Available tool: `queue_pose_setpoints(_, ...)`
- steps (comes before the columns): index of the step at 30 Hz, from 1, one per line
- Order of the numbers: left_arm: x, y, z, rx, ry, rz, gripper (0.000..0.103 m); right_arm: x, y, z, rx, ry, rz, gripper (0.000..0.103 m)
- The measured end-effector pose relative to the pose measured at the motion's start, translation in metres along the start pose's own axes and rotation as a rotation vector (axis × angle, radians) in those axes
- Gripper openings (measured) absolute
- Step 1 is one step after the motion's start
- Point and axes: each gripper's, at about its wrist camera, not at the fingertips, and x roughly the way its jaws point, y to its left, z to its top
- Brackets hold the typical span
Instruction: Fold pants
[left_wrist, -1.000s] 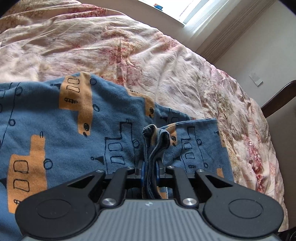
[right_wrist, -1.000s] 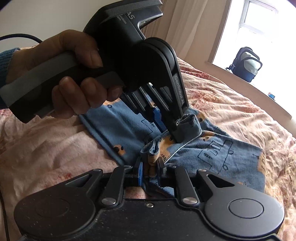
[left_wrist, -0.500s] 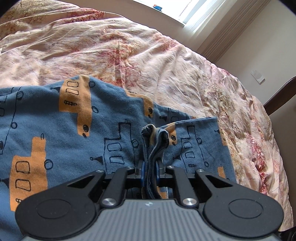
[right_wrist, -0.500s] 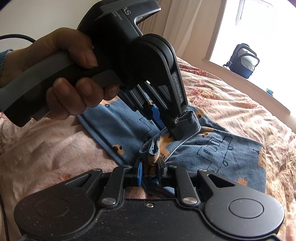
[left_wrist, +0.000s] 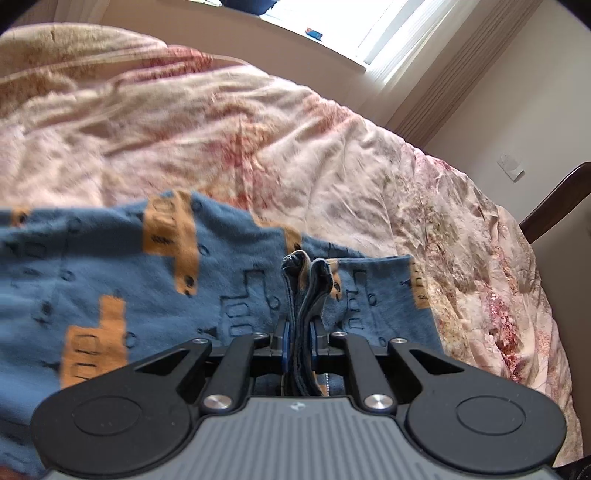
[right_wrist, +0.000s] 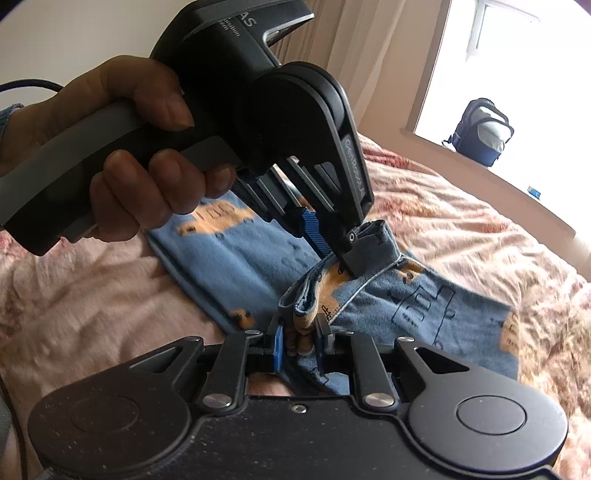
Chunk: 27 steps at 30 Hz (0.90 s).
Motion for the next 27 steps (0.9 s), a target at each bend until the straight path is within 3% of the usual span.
queue_pose_setpoints(6,-0.028,0.028,-0.001,-0.050,-0.012,0.043,0.012,-0.005,0.017,0.021,-0.053,-0.058,0.058,0.018)
queue_pose_setpoints(12,-0.020,0.069,-0.007,-0.133,0.036,0.076,0.015,0.016,0.034,0.030,-0.114,-0.036,0.138,0.018)
queue_pose_setpoints(15,-0.016,0.078,-0.011,-0.141,0.036,0.086,0.025,0.026,0.037,0.027,-0.120,-0.004,0.164,0.021)
queue_pose_setpoints(16,-0.018,0.079,-0.010,-0.150,0.032,0.073,0.036,0.025,0.034,0.026,-0.112,-0.008,0.171,0.023)
queue_pose_setpoints(17,-0.020,0.080,-0.010,-0.150,0.025,0.062,0.054,0.022,0.031,0.025,-0.103,-0.015,0.173,0.036)
queue_pose_setpoints(18,-0.023,0.078,-0.009,-0.144,0.005,0.057,0.063,0.017,0.025,0.023,-0.090,-0.033,0.167,0.053)
queue_pose_setpoints(19,-0.026,0.075,-0.008,-0.135,-0.025,0.073,0.074,0.009,0.017,0.019,-0.072,-0.060,0.147,0.061)
queue_pose_setpoints(20,-0.029,0.070,-0.008,-0.119,-0.055,0.102,0.079,-0.002,0.007,0.014,-0.049,-0.087,0.102,0.076)
queue_pose_setpoints(21,-0.031,0.063,-0.008,-0.083,-0.092,0.145,0.082,-0.011,-0.004,0.009,-0.028,-0.112,0.037,0.087)
queue_pose_setpoints(23,-0.029,0.051,-0.008,-0.025,-0.158,0.237,0.087,-0.023,-0.026,-0.002,-0.013,-0.143,-0.114,0.101)
queue_pose_setpoints(25,-0.021,0.043,-0.011,-0.004,-0.210,0.337,0.088,-0.019,-0.048,-0.009,-0.038,-0.129,-0.285,0.102)
queue_pose_setpoints(27,-0.009,0.040,-0.016,0.003,-0.240,0.407,0.088,-0.005,-0.065,-0.013,-0.050,-0.114,-0.385,0.102)
